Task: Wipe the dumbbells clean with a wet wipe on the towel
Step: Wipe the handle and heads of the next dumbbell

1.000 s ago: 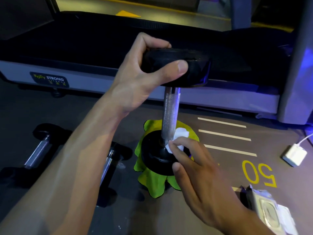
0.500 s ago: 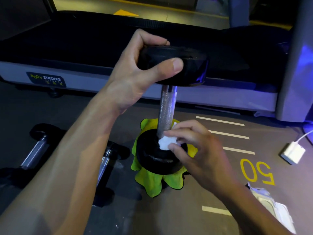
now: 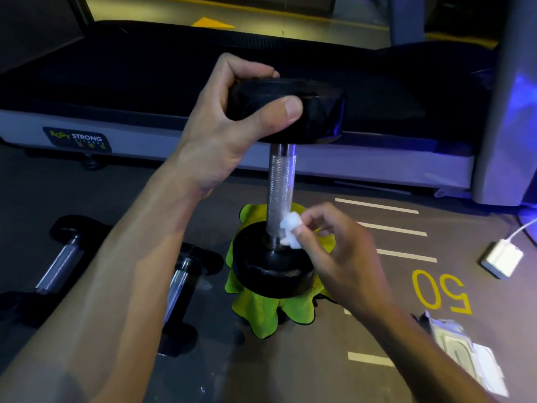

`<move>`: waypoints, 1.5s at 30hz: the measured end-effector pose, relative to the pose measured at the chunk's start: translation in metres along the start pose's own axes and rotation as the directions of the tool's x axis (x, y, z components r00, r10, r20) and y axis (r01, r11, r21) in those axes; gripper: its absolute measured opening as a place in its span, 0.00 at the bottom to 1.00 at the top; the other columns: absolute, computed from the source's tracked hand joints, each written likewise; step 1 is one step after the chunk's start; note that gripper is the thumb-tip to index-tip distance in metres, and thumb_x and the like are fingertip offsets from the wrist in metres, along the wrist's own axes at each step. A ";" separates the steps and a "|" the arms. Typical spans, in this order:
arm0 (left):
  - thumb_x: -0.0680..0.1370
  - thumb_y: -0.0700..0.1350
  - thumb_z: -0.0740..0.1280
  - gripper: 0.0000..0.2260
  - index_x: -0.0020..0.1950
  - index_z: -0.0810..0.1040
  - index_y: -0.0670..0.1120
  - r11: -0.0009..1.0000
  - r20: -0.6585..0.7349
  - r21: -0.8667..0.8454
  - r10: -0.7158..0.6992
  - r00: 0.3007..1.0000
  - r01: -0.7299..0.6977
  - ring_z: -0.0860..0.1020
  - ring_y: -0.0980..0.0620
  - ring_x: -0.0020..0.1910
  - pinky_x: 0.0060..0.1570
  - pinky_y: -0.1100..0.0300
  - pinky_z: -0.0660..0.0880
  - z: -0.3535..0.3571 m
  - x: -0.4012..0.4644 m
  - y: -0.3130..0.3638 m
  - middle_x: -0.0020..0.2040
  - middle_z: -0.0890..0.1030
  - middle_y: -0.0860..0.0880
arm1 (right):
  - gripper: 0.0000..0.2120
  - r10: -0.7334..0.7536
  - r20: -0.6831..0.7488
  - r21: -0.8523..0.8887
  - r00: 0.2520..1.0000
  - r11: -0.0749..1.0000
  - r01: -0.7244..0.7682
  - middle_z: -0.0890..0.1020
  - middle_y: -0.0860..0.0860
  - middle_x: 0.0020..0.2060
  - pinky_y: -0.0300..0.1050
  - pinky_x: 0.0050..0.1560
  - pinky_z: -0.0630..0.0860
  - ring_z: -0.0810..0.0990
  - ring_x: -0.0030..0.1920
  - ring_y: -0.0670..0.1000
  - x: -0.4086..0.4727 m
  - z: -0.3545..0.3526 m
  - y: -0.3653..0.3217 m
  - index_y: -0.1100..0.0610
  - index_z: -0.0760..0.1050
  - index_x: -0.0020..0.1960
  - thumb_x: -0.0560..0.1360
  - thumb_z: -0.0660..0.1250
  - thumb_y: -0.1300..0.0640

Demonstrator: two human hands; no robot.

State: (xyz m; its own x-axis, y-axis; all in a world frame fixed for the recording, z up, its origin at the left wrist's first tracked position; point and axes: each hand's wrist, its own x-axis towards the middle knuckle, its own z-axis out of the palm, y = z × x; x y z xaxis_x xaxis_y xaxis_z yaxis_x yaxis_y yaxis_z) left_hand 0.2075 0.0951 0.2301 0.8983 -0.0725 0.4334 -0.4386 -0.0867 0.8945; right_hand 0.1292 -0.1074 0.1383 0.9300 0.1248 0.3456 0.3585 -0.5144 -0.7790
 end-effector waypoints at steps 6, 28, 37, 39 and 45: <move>0.70 0.59 0.77 0.21 0.58 0.76 0.55 1.000 0.007 -0.008 0.015 1.000 -0.015 0.80 0.47 0.67 0.69 0.44 0.77 0.000 -0.001 0.001 0.67 0.81 0.46 | 0.14 0.221 -0.125 0.002 0.967 0.975 -0.222 0.75 0.44 0.30 0.40 0.33 0.68 0.71 0.31 0.41 0.035 -0.035 -0.005 0.55 0.75 0.41 0.81 0.68 0.47; 0.69 0.60 0.77 0.24 0.60 0.76 0.53 1.000 0.018 -0.003 -0.014 1.000 0.014 0.81 0.51 0.64 0.67 0.45 0.78 0.004 -0.002 0.006 0.65 0.82 0.49 | 0.09 0.361 -0.026 0.477 0.932 0.824 -0.306 0.81 0.59 0.38 0.59 0.51 0.80 0.80 0.42 0.55 0.054 -0.005 -0.046 0.58 0.75 0.47 0.81 0.70 0.54; 0.68 0.60 0.78 0.24 0.59 0.76 0.54 1.000 0.010 0.002 -0.027 1.000 0.027 0.81 0.52 0.64 0.67 0.45 0.78 0.005 -0.002 0.006 0.64 0.82 0.50 | 0.03 0.221 -0.175 0.526 0.960 0.845 -0.098 0.86 0.51 0.44 0.55 0.53 0.81 0.84 0.48 0.48 0.031 -0.004 -0.055 0.57 0.79 0.53 0.80 0.68 0.64; 0.68 0.60 0.78 0.24 0.60 0.76 0.54 1.000 0.013 0.001 -0.025 1.000 0.025 0.81 0.51 0.64 0.67 0.44 0.78 0.005 -0.002 0.006 0.64 0.82 0.50 | 0.15 0.215 -0.213 0.505 0.953 0.859 -0.081 0.87 0.54 0.48 0.46 0.52 0.82 0.87 0.49 0.50 0.035 0.000 -0.052 0.59 0.73 0.62 0.78 0.73 0.64; 0.68 0.60 0.78 0.26 0.60 0.76 0.53 0.999 0.021 -0.016 -0.037 0.999 0.038 0.81 0.51 0.64 0.66 0.43 0.79 0.005 -0.002 0.008 0.63 0.81 0.51 | 0.05 0.129 -0.124 0.418 0.984 0.906 -0.066 0.82 0.47 0.39 0.42 0.47 0.75 0.79 0.42 0.45 0.048 0.016 -0.051 0.57 0.80 0.53 0.81 0.70 0.56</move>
State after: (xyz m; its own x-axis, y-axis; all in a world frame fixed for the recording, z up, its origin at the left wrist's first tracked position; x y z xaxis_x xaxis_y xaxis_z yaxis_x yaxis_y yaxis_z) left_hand 0.2016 0.0893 0.2358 0.9133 -0.0904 0.3971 -0.4038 -0.0737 0.9119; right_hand 0.1570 -0.0613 0.1860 0.9512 -0.0489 0.3046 0.2971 -0.1200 -0.9473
